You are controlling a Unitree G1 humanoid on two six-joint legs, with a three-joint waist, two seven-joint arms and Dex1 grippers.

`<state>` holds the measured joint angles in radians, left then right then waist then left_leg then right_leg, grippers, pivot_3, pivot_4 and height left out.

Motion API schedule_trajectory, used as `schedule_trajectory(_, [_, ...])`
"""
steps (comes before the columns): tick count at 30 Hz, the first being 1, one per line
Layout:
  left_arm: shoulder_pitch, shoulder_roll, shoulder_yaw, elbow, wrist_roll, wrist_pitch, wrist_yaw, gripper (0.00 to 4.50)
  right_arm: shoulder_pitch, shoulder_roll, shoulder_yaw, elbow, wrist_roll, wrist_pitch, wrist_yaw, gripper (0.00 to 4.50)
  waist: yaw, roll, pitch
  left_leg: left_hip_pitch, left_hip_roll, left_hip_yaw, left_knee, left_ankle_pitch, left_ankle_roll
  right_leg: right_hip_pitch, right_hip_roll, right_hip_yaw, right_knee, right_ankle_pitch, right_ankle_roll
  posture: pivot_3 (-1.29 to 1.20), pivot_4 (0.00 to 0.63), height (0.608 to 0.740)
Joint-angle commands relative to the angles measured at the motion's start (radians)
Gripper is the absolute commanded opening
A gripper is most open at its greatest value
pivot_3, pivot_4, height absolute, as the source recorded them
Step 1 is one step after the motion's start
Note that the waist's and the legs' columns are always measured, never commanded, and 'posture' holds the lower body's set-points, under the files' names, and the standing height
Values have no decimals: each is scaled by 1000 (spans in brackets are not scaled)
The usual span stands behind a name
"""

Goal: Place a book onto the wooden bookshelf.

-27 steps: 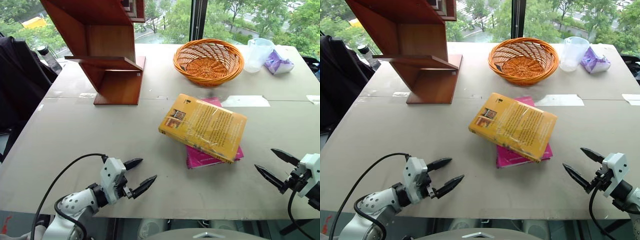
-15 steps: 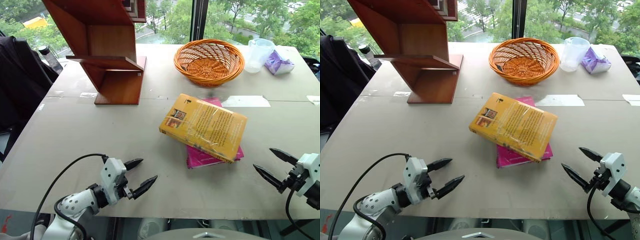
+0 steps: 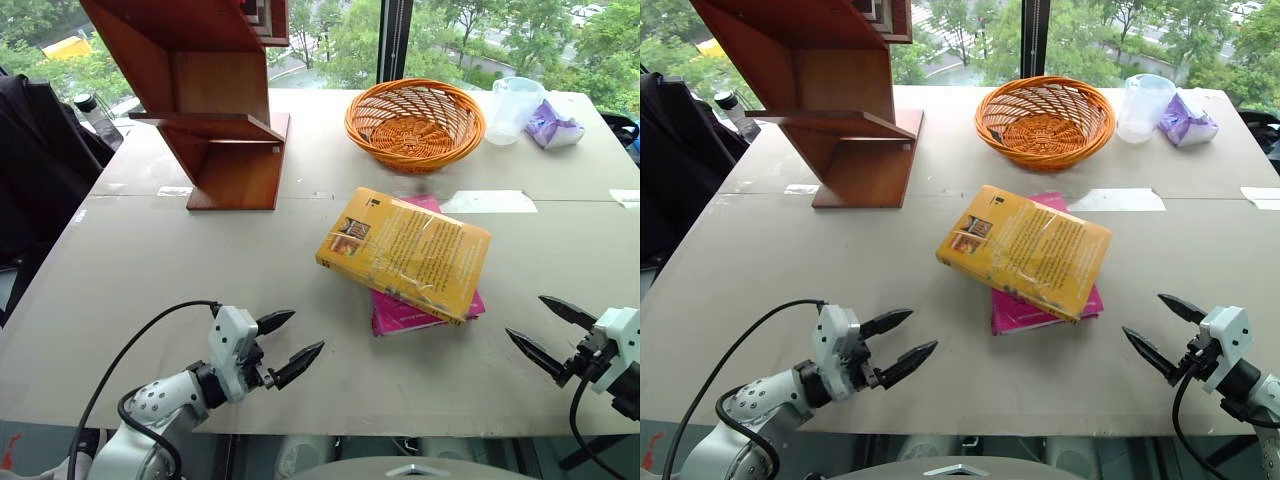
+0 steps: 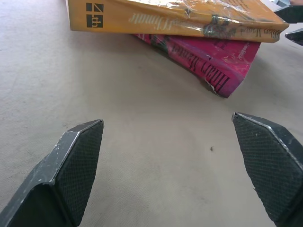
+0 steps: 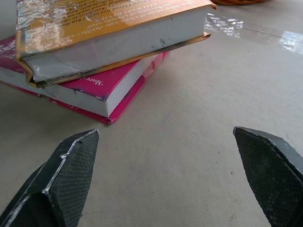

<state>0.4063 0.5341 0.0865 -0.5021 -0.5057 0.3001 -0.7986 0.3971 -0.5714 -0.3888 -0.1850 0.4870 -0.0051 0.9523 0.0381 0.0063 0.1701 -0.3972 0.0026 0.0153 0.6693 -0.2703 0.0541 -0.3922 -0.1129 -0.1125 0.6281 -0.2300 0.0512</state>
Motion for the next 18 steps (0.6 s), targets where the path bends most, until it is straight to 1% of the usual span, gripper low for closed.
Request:
schedule_trajectory(1, [-1, 3, -3, -62, -18, 6, 9, 4477, 4, 0, -10, -22, 13, -14, 4, 4500, 0, 0, 0, 0, 0, 0, 0, 0, 0, 0, 2, 2, 0, 0, 0, 0, 150, 740])
schedule_trajectory(5, [-15, 3, -8, -74, -26, 24, 21, 4477, 15, 5, -3, -49, 33, -32, 36, 4500, 0, 0, 0, 0, 1, 1, 0, 0, 0, -1, 9, 13, 0, 0, 0, 0, 150, 740])
schedule_trajectory(8, [-28, 1, -15, -83, -52, 54, 25, 4477, 45, 31, 2, -105, 111, -72, 120, 4500, 0, 0, 0, 0, 1, 1, 0, 0, 0, -2, 10, 17, 0, 0, -1, 0, 150, 740])
schedule_trajectory(10, [-43, -12, -1, -102, -142, 102, 27, 4477, 83, 58, -4, -163, 235, -80, 218, 4500, 1, 0, 0, 0, 2, 1, 0, 0, 0, -2, 10, 18, 0, 0, -1, 0, 150, 740])
schedule_trajectory(12, [-62, -21, 11, -110, -220, 160, 47, 4477, 113, 29, -4, -208, 302, -15, 262, 4500, 0, 0, 0, 0, 2, 1, 0, 0, 0, -2, 10, 20, 0, 0, 0, 0, 150, 740])
schedule_trajectory(14, [-80, -29, 19, -111, -278, 214, 84, 4477, 122, 7, -5, -224, 322, 19, 271, 4500, 0, -1, -1, 0, 2, 2, 1, 0, 0, -2, 10, 21, 0, 0, -1, 0, 150, 740])
schedule_trajectory(18, [-192, -95, 30, -108, -482, 357, 263, 4477, 86, 3, -47, -218, 322, -11, 255, 4500, 1, -2, -1, 1, 2, 2, 3, 0, 0, -2, 10, 22, 1, 2, -3, 0, 150, 740])
